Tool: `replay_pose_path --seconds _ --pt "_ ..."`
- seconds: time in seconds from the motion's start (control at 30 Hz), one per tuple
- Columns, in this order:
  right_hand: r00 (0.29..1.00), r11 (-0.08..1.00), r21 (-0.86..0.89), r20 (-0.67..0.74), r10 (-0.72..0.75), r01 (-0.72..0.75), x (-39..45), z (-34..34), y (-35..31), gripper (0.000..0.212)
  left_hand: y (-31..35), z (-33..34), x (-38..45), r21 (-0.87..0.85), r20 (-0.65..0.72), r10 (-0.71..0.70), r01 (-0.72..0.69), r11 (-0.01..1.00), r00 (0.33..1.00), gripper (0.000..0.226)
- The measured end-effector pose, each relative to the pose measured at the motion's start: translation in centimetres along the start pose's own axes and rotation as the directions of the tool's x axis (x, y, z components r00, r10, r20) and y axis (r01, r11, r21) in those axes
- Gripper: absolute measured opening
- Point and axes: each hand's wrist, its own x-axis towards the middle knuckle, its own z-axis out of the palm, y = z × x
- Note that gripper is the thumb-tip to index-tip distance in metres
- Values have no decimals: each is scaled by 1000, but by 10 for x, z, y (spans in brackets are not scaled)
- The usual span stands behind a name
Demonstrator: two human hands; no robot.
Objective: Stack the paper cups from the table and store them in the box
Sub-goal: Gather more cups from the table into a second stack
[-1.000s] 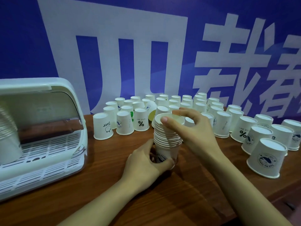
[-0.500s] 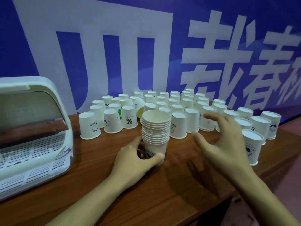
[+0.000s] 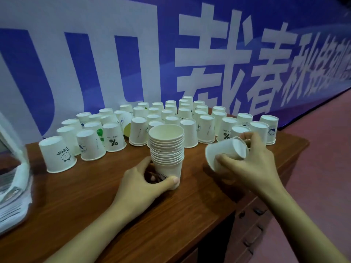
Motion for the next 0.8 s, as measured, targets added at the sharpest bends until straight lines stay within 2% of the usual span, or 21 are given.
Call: replay_pose_path --seconds 0.03,0.1,0.2,0.27,0.37,0.43,0.53,0.6,0.7,0.8 --pt "1000 998 63 14 10 -11 -4 4 -4 63 -1 0 0 -11 6 10 -10 1000 1000 58" --pt "997 998 56 70 -31 27 -12 17 -6 65 -3 -1 -2 -18 10 28 -27 999 1000 56" --pt "981 974 -195 179 -75 111 -21 31 2 66 -1 -4 -4 -28 13 36 -36 999 999 54" --pt "981 915 -375 178 -84 146 -21 34 10 65 0 -4 -6 -30 18 37 -36 999 999 54" --pt "979 907 -397 192 -69 142 -20 35 10 70 -1 -5 -6 -34 15 44 -43 998 999 53" --pt "980 939 -314 181 -82 137 -20 33 2 68 -2 -6 -7 -29 3 47 -47 998 999 53" --pt "989 997 25 127 -78 75 -17 28 -22 52 -2 -8 -9 -9 -23 49 -49 999 999 55" --pt "988 976 194 96 -118 97 -13 28 -41 47 -1 -8 -9 -21 -34 35 -36 999 999 56" --pt "973 935 285 28 -228 211 -7 31 -69 40 -1 -8 -8 -39 -28 18 -19 999 999 55" --pt "969 885 410 13 -248 221 0 35 -93 44 -2 -8 -7 -105 -34 -11 7 994 999 41"
